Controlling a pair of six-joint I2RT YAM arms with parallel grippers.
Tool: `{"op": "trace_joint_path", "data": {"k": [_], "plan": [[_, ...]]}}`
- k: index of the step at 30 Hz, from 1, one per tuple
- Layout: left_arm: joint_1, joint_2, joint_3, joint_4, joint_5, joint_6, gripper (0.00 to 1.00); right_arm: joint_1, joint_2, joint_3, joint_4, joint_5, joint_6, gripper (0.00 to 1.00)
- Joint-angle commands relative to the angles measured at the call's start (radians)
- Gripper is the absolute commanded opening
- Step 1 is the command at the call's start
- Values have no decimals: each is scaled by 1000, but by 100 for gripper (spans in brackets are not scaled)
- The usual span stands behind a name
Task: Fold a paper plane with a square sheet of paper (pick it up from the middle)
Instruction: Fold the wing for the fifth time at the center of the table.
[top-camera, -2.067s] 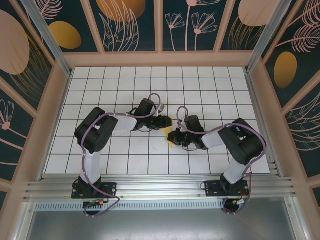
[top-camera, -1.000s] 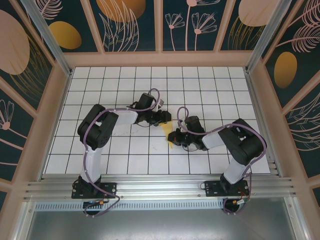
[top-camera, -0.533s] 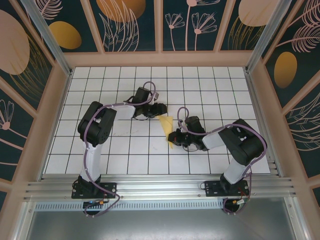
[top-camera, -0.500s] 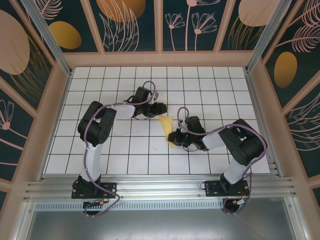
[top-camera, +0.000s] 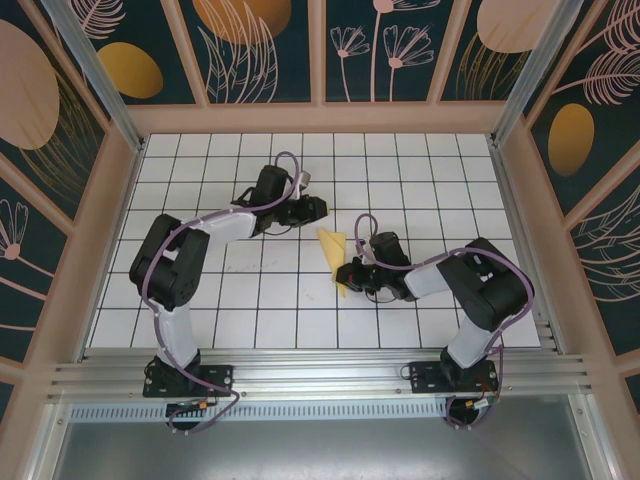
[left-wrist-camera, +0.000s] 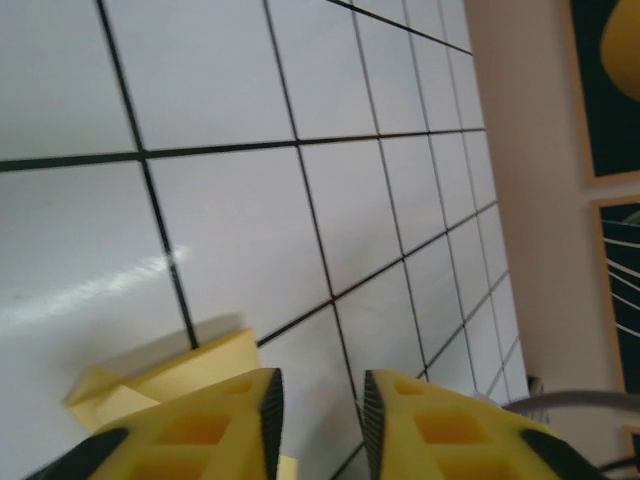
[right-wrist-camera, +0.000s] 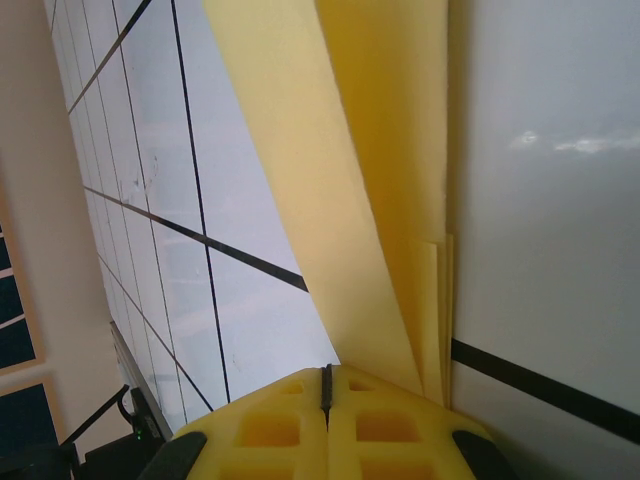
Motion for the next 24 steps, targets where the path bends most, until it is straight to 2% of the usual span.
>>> {"op": "trace_joint_path", "data": {"k": [1, 8, 12, 18, 24], "plan": [[-48, 20, -48, 54, 67, -38, 26, -4, 72, -53, -229, 67, -19, 0], [-101, 111, -53, 109, 62, -88, 22, -3, 75, -62, -212, 68, -8, 0], [-111, 161, -60, 112, 51, -86, 22, -3, 73, -62, -204, 67, -6, 0], [-111, 206, -88, 93, -22, -70, 25, -4, 18, -47, -198, 68, 5, 0], [-110, 225, -93, 91, -21, -53, 26, -3, -58, 16, -244, 73, -3, 0]]}}
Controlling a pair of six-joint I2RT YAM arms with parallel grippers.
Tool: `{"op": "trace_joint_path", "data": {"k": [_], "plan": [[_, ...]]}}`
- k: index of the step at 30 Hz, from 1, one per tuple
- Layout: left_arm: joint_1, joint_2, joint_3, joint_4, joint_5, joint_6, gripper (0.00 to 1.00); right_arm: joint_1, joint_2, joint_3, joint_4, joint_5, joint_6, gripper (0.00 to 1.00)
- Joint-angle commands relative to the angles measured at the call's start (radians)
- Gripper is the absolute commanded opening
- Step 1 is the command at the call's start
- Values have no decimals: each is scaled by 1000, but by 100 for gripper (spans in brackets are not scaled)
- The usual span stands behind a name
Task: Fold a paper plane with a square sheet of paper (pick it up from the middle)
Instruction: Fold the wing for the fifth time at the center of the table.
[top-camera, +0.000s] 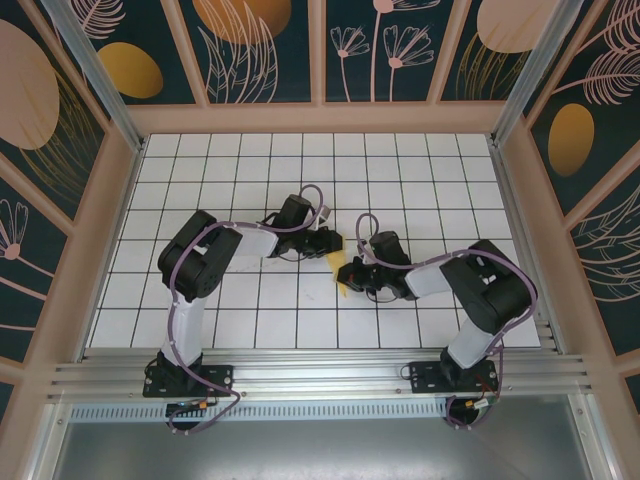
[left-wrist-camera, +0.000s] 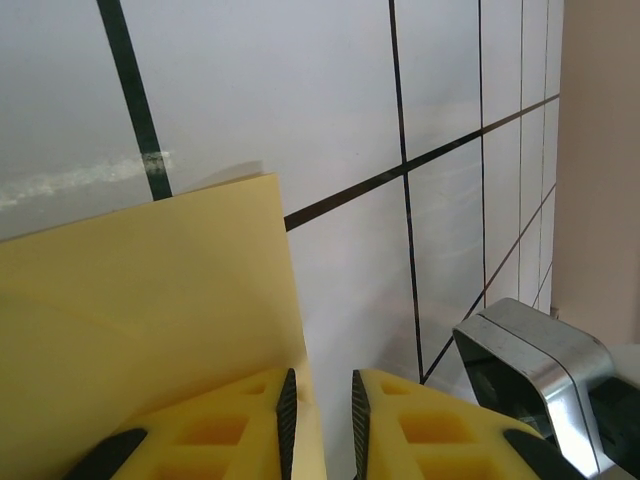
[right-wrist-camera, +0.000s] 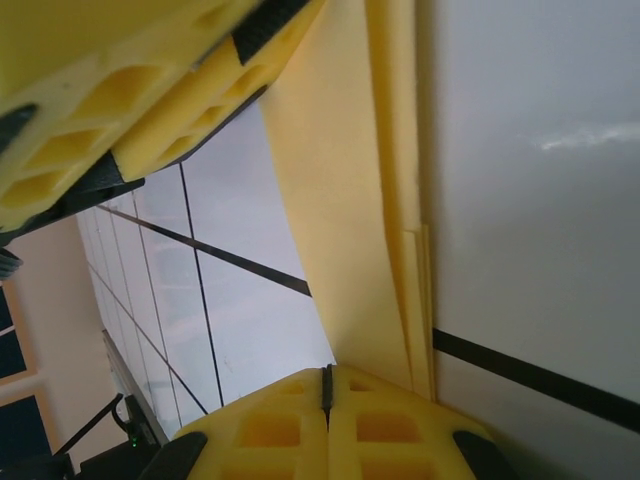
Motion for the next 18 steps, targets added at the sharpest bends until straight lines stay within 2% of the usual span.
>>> {"op": "trace_joint_path", "data": {"k": [1, 5, 13, 18], "plan": [[0, 58, -27, -24, -56, 26, 26, -2, -33, 16, -166, 46, -7, 0], [-1, 57, -29, -33, -56, 33, 27, -3, -39, 68, -156, 32, -1, 0], [0, 68, -26, -24, -47, 23, 27, -2, 55, 147, -94, 9, 19, 0], [0, 68, -25, -28, -43, 29, 26, -2, 110, 172, -106, 62, 24, 0]]}}
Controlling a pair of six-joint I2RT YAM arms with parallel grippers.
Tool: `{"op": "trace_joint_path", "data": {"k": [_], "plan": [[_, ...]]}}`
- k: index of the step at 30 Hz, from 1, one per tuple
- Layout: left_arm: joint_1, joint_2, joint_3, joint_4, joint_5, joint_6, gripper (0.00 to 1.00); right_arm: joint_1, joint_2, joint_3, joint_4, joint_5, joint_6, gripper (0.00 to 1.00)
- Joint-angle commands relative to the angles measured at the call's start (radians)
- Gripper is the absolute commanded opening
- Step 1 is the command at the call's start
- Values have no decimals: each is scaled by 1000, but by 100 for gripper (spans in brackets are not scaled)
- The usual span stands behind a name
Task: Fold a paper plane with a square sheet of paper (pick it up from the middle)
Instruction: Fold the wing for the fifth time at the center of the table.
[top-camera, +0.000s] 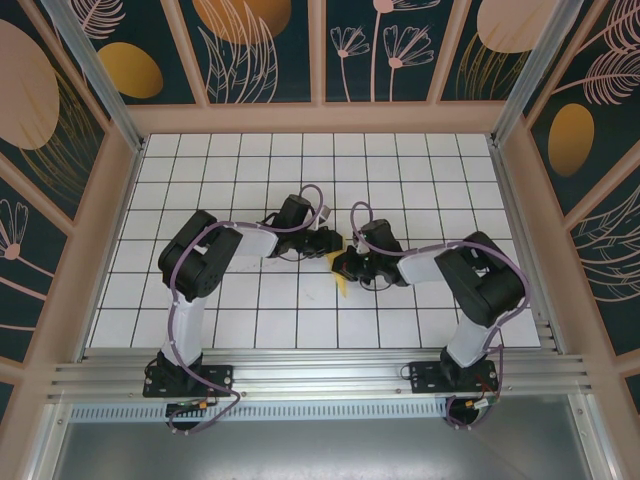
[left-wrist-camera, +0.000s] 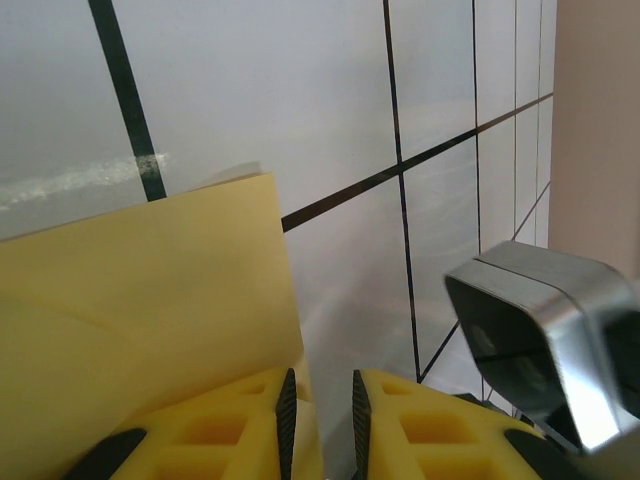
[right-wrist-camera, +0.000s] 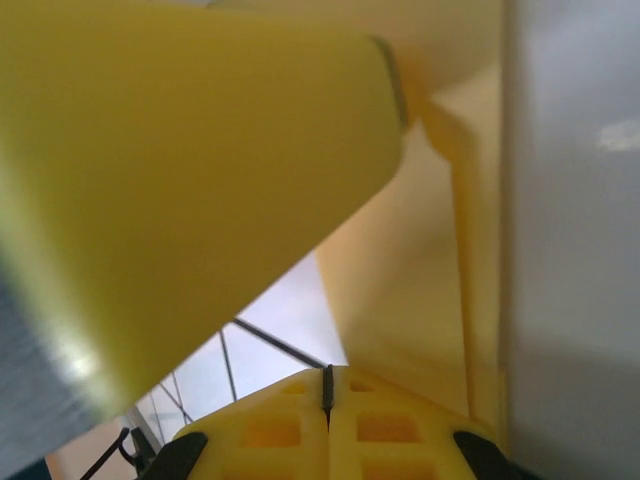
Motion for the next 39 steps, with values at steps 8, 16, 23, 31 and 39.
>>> {"op": "trace_joint_path", "data": {"k": [8, 16, 23, 31, 39], "plan": [[1, 72, -17, -65, -76, 31, 25, 12, 10, -71, -60, 12, -15, 0], [-1, 89, -1, -105, -98, 45, 24, 29, -52, -124, -62, -32, -6, 0], [-1, 94, -2, -113, -102, 48, 24, 66, -71, -180, -51, -21, 23, 0], [0, 89, 3, -120, -97, 53, 24, 78, -144, -266, -62, 7, 55, 0], [-1, 84, 8, -123, -86, 58, 24, 80, -185, -292, -116, 17, 43, 0]]}}
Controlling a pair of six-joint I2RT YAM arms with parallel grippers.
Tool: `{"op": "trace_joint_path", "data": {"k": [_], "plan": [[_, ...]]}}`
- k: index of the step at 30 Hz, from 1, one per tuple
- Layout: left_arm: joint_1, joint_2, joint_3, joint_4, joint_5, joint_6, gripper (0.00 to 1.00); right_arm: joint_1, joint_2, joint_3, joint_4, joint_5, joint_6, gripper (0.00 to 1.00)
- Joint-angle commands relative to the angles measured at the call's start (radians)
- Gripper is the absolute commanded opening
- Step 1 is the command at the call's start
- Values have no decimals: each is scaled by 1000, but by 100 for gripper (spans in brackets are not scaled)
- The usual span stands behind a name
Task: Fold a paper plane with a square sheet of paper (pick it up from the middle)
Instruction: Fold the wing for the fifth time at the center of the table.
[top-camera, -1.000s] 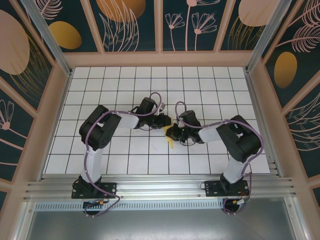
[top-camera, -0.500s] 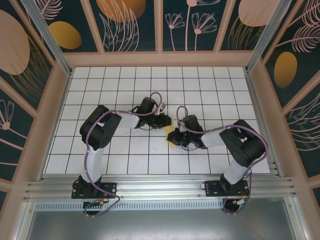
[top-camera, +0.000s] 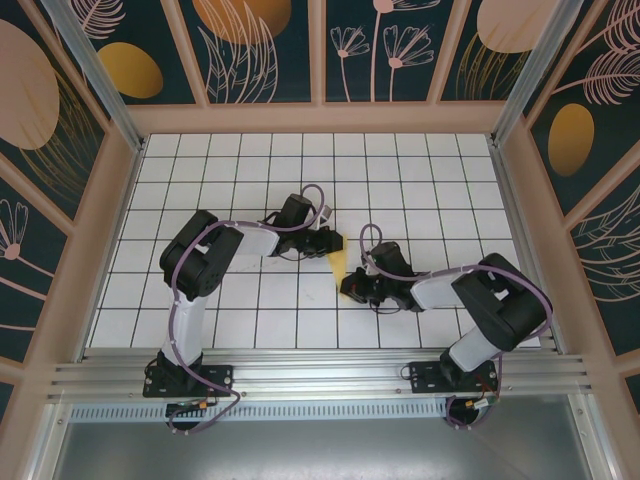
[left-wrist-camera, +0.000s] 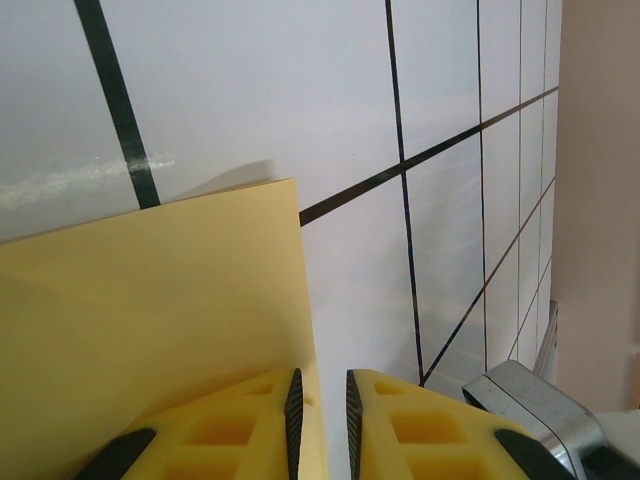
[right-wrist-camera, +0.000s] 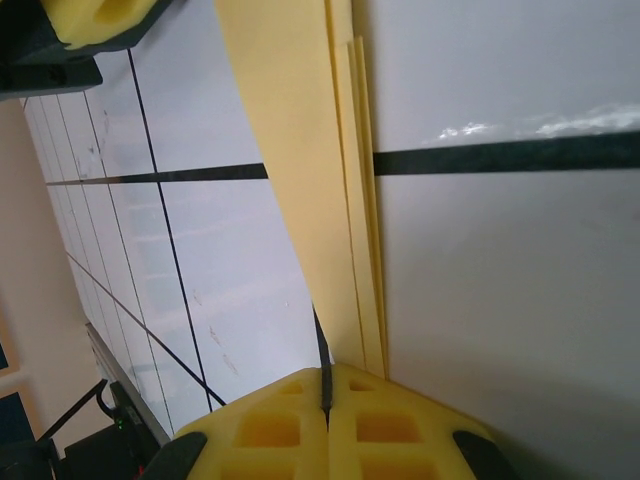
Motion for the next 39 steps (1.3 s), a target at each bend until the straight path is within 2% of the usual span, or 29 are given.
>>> {"op": "trace_joint_path", "data": {"k": [1, 6, 15, 25, 29, 33, 39], "plan": [[-1, 72, -12, -98, -86, 41, 24, 20, -2, -45, -192, -12, 6, 0], [-1, 64, -9, -100, -78, 43, 24, 20, -33, 17, -267, -2, -24, 0], [-1, 41, -5, -113, -77, 47, 25, 11, -132, 99, -457, 120, -68, 0], [-1, -8, 22, -151, -77, 64, 28, -11, -226, 97, -495, 283, -34, 1], [-1, 5, 31, -154, -76, 64, 27, -13, -235, 86, -298, 145, -52, 5], [0, 19, 32, -149, -76, 61, 28, -12, -160, 118, -125, 44, -16, 4], [-2, 25, 28, -144, -74, 56, 28, -10, 11, 208, -110, 37, -15, 3]]}}
